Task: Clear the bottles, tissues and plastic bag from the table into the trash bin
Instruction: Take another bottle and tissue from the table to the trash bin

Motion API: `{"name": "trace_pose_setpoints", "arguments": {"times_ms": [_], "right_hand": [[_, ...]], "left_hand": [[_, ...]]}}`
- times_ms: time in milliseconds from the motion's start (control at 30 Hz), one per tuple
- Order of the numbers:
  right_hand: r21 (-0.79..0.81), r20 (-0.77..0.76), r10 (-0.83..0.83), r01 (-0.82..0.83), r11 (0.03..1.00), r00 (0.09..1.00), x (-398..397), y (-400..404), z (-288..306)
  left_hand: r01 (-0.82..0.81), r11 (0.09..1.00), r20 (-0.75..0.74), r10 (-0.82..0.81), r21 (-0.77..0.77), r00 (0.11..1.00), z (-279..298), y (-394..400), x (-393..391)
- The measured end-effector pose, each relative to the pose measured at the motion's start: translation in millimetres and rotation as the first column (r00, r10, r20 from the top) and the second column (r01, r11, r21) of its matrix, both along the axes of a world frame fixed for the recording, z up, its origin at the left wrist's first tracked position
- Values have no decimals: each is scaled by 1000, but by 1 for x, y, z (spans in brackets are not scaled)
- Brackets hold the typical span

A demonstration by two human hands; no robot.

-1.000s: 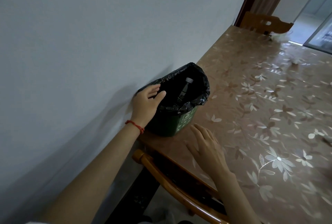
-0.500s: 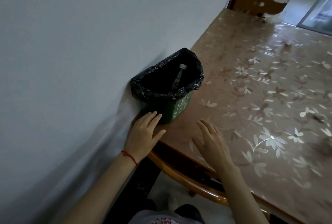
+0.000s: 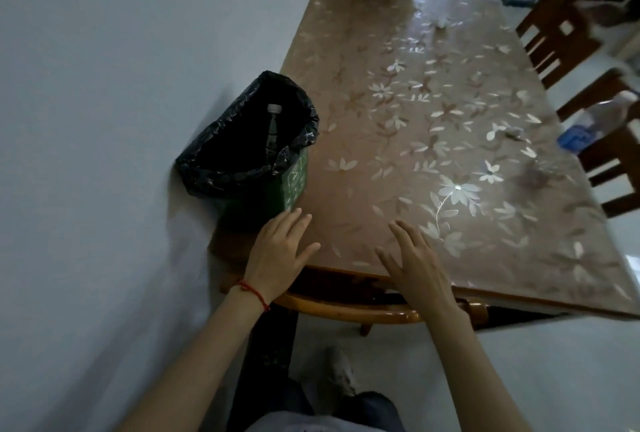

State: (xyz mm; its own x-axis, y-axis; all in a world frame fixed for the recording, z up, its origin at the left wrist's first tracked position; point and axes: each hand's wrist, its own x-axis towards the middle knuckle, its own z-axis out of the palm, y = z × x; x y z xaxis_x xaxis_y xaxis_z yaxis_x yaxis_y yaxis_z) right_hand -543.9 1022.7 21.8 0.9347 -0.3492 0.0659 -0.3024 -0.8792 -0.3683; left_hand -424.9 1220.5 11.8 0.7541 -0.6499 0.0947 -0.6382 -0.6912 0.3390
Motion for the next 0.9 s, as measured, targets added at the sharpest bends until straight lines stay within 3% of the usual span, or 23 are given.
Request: {"name": "trace_pose_setpoints", "arguments": {"times_ms": [200, 400, 900], "right_hand": [[-10, 34, -300, 300, 954, 953, -61, -16, 5], [25, 72, -541, 541, 841, 838, -127, -32, 11], [48, 57, -875, 874, 484, 482, -280, -69, -3]], "left_hand": [[252, 968, -3, -252, 1, 968, 0, -42, -8], [471, 882, 44, -470, -13, 881, 10, -101, -35], [814, 580, 140, -805, -14, 576, 26, -262, -155]]}}
